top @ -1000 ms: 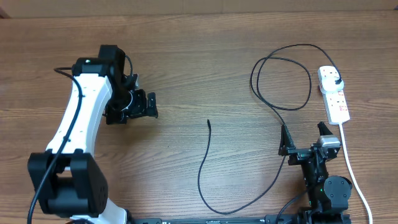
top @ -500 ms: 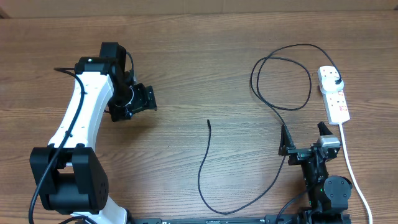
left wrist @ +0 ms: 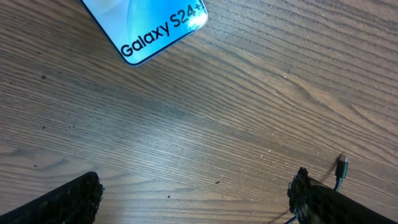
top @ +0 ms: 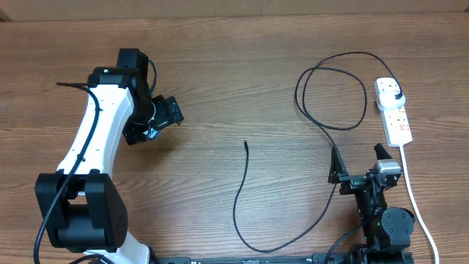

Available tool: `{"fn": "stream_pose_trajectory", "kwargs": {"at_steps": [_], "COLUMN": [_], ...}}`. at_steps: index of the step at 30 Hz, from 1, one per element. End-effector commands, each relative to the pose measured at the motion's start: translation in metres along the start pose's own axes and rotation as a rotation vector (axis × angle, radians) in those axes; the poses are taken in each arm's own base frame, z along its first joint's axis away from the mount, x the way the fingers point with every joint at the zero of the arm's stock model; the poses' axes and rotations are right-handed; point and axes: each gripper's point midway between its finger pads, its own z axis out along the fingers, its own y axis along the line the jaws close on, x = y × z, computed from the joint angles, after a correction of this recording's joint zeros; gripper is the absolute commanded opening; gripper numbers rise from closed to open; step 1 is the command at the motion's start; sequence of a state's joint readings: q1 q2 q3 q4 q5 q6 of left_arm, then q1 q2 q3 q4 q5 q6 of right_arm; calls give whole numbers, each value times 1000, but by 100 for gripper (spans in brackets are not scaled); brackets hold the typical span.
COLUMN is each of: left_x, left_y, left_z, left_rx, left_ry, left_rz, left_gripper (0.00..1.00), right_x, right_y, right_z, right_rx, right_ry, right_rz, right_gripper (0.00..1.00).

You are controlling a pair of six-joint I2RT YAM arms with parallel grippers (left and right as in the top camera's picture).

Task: Plug charger to phone and switch on socket
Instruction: 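Move the left gripper forward over the Galaxy phone, then lower the left gripper onto the phone and close on it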

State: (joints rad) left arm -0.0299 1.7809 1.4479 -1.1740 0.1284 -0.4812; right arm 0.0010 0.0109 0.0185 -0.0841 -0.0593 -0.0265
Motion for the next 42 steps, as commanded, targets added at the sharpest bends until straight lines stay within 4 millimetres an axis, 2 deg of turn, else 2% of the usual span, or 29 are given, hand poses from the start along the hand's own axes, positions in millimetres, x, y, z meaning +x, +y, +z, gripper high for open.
{"fn": "stream_pose_trajectory", "kwargs": {"at_steps": [1,4,9,17,25,30,42], "left_x": [-8,-7,-14,-23,-33,-34,-38], "left_y": [-1,0,14,17,36,60,54], "left_z": [-3,-3,-4,-13,-36,-49,-47], "left_rx": [1,-3,-76,-72,-140,-275,-244], "left_ry": [-19,-18,-74,-102,-164,-228,-233], "left_rz": [-52,-130,-328,-401,-538,-630,-625], "left_gripper": [100,100,100,100,100,100,100], "right_x": [3,3,3,3,3,3,3], "right_y": [-1,-1,-1,-1,-1,-1,-1], "right_z": [0,0,0,0,0,0,0], "right_rx": [8,8,8,8,8,8,8], "right_ry": [0,-1,0,-1,-1,-1,-1], "right_rz": [3,3,3,3,3,3,3], "right_gripper": [100,100,100,100,100,100,100]}}
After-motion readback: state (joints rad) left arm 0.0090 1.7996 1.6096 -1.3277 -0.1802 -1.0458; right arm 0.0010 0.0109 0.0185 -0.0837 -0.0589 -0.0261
